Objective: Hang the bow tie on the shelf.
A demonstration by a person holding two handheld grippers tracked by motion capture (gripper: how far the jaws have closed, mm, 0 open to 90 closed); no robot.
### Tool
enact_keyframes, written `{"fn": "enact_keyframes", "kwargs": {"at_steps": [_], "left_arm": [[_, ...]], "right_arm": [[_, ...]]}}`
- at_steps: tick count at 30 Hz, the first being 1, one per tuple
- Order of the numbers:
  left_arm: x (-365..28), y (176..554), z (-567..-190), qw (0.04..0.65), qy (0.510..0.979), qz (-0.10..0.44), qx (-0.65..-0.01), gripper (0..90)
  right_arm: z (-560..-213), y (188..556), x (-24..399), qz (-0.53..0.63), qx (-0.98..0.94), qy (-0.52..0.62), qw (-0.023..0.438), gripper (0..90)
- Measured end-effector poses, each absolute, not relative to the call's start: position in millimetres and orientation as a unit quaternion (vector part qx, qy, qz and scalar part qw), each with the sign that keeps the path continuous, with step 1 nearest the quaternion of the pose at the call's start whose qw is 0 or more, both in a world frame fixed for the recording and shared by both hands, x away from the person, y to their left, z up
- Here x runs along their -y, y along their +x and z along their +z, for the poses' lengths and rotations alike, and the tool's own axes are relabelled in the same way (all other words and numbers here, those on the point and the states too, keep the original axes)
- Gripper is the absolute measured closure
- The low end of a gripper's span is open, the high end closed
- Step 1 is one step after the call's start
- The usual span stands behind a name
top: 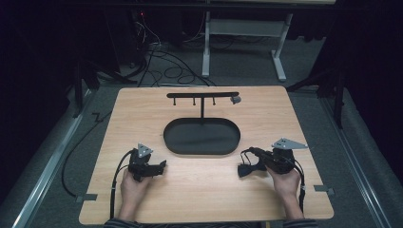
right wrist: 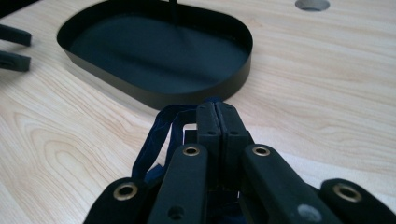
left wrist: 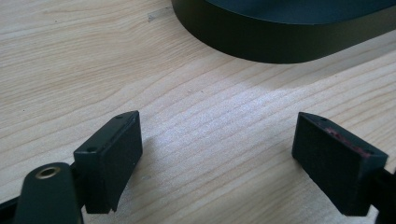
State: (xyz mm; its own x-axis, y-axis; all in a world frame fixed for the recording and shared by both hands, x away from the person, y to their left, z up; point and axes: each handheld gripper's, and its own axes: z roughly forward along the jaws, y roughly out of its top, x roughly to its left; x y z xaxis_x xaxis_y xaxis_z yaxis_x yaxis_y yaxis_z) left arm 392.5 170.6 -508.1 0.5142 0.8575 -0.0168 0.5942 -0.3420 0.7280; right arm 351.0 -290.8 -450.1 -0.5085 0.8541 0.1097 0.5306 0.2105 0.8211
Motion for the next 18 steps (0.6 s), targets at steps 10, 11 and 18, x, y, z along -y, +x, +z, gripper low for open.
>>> {"fn": "enact_keyframes", "kwargs": {"at_steps": [10, 11, 18], "left_arm": [[-170.4, 392.5, -508.1, 0.349, 0.797, 0.188, -0.456, 16.4], [-170.5, 392.5, -508.2, 0.349, 0.797, 0.188, -0.456, 16.4], [-170.6, 392.7, -508.1, 0.349, 0.797, 0.188, -0.455, 16.4]], "right_arm": [[-433.1, 353.5, 285.6, 0.44, -0.758, 0.44, 0.197, 90.0], [-431.7, 353.5, 285.2, 0.44, -0.758, 0.441, 0.197, 90.0], [-418.2, 355.2, 282.5, 0.447, -0.757, 0.43, 0.206, 90.0]]}}
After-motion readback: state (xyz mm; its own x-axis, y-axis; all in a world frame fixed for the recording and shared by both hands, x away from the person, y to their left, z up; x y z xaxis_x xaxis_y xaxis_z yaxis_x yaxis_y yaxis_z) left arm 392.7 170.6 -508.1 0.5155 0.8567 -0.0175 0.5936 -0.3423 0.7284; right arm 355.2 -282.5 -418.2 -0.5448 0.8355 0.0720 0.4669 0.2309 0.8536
